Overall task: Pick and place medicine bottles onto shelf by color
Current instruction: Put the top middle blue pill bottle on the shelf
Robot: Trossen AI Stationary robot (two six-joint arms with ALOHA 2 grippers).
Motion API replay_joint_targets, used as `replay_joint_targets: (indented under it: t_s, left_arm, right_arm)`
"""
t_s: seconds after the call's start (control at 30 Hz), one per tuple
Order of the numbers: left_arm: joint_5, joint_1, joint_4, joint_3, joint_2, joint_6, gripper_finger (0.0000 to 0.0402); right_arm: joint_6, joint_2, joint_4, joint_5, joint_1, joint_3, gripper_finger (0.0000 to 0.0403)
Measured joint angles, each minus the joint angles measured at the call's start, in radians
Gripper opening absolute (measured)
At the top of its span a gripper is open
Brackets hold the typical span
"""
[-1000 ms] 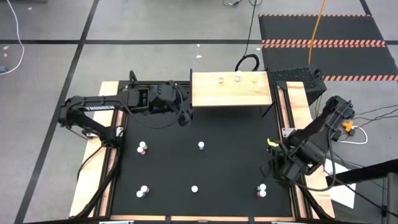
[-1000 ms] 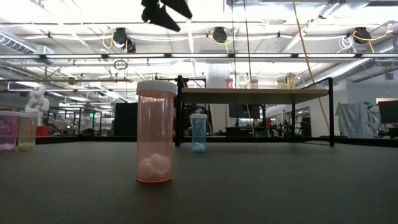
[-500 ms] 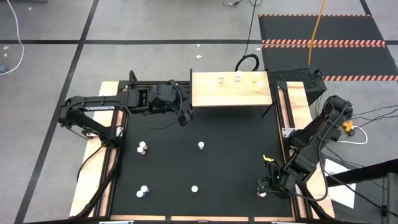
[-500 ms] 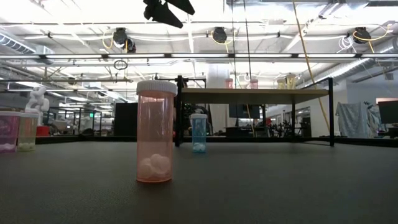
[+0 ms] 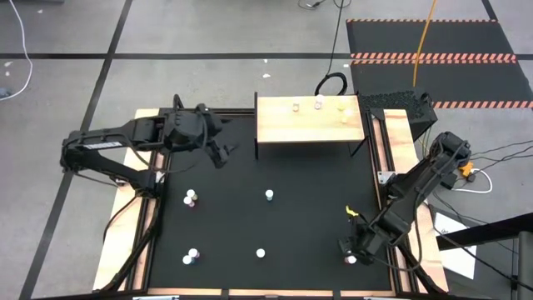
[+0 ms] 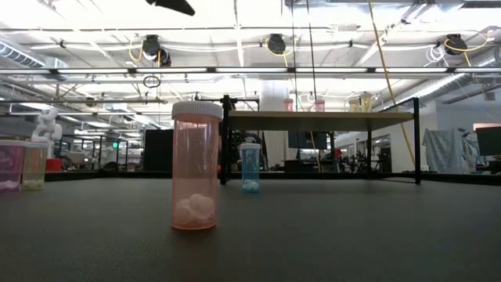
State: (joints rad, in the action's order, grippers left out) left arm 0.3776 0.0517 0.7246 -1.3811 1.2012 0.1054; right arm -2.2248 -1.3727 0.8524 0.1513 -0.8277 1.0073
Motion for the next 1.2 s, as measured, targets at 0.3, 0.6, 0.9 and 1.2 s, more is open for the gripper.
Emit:
replay_joint_targets:
  t_s: [0.3,0.6,0.9,1.2]
  left_arm:
    - [0.0,-0.001,0.143,-0.001,-0.05,0.092,0.0392]
    - [0.0,-0.012,0.213,0.0,-0.085,0.164,0.0392]
    - [-0.002,-0.095,0.277,0.0,-0.131,0.252,0.0392]
    - [-0.004,-0.182,0.389,0.0,-0.178,0.387,0.0392]
  right_arm:
    - [0.148,0.003,-0.003,-0.156,0.121,0.052,0.0164]
    - [0.743,-0.076,-0.431,-0.304,0.397,0.116,0.0164]
    - [1.413,-0.263,-0.675,-0.31,0.61,0.197,0.0165]
    - [2.233,-0.325,-0.83,-0.533,0.594,0.437,0.0184]
